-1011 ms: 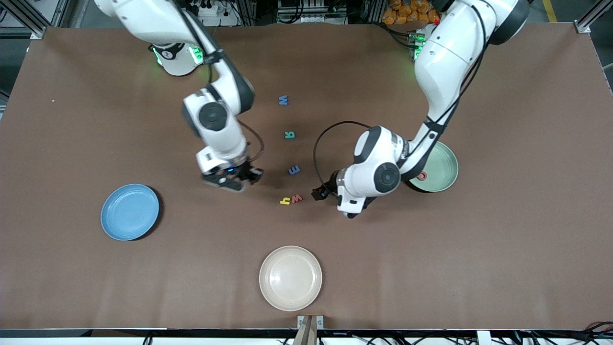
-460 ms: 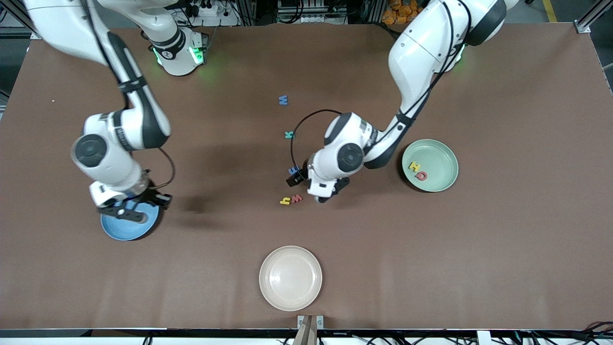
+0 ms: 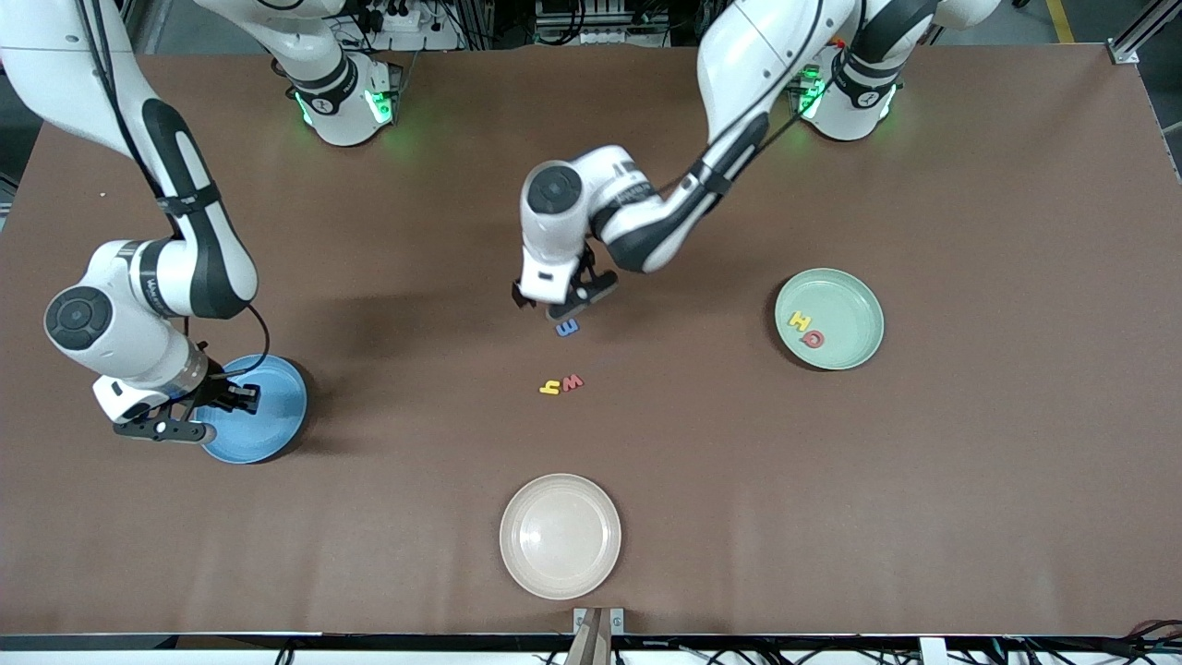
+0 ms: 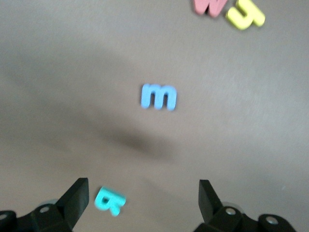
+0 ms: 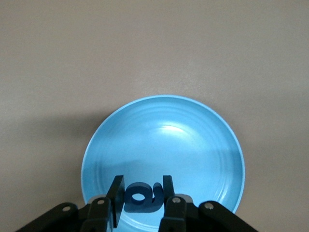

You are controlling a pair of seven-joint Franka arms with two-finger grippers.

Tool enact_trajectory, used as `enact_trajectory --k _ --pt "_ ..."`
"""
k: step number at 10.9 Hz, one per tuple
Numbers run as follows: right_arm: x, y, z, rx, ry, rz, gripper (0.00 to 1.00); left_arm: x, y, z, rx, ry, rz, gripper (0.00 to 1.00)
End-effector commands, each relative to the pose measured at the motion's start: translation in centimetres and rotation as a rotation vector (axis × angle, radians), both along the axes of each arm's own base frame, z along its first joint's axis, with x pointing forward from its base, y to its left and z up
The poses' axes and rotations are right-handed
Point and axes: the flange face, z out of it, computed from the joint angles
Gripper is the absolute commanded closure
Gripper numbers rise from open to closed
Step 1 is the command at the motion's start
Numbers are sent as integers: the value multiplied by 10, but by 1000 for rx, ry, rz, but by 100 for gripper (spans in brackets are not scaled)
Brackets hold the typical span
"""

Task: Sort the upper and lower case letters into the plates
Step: 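Drop the a onto the blue plate while the left gripper reaches the teal k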

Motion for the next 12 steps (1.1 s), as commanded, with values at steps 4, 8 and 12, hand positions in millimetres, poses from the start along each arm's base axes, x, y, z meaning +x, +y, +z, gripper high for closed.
enact_trajectory --k 4,8,12 --pt "19 -4 14 -8 -40 22 0 -40 11 -40 116 -68 -175 0" --pt "24 1 20 -9 -49 28 0 -52 2 -51 80 -56 -177 0" --pt "24 1 22 -8 -48 27 0 -60 -3 -77 31 -46 -187 0"
